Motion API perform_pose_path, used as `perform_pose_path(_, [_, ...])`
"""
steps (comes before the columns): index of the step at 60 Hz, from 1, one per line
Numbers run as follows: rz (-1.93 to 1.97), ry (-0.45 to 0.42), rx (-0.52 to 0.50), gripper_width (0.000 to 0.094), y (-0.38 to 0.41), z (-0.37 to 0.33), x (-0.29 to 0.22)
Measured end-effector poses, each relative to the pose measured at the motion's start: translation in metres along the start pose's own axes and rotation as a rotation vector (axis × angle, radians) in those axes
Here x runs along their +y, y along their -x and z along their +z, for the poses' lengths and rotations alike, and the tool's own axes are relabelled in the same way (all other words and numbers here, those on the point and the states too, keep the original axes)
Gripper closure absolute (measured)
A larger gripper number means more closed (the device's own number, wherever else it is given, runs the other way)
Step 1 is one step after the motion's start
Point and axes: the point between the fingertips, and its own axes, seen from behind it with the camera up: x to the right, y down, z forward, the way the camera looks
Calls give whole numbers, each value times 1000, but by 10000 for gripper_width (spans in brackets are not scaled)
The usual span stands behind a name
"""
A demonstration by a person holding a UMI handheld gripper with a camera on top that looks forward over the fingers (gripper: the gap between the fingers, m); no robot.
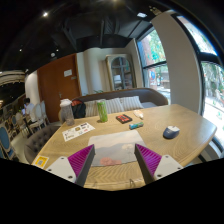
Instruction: Arrange mouse
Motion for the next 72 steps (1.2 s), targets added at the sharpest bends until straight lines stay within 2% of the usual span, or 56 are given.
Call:
perform_pose_path(9, [-36, 20, 12, 107, -8, 8, 0])
perform_pose_path(17, [-59, 60, 75, 113, -42, 28, 7])
perform_pose_path(30, [-87, 140, 225, 116, -153, 80, 20])
perform_pose_path(44, [-25, 224, 290, 120, -243, 122, 33])
perform_pose_path(51, [17, 268, 310, 119, -269, 136, 46])
perform_pose_path(56, [10, 255, 287, 124, -272, 148, 40])
perform_pose_path(72, [19, 299, 283, 122, -283, 200, 24])
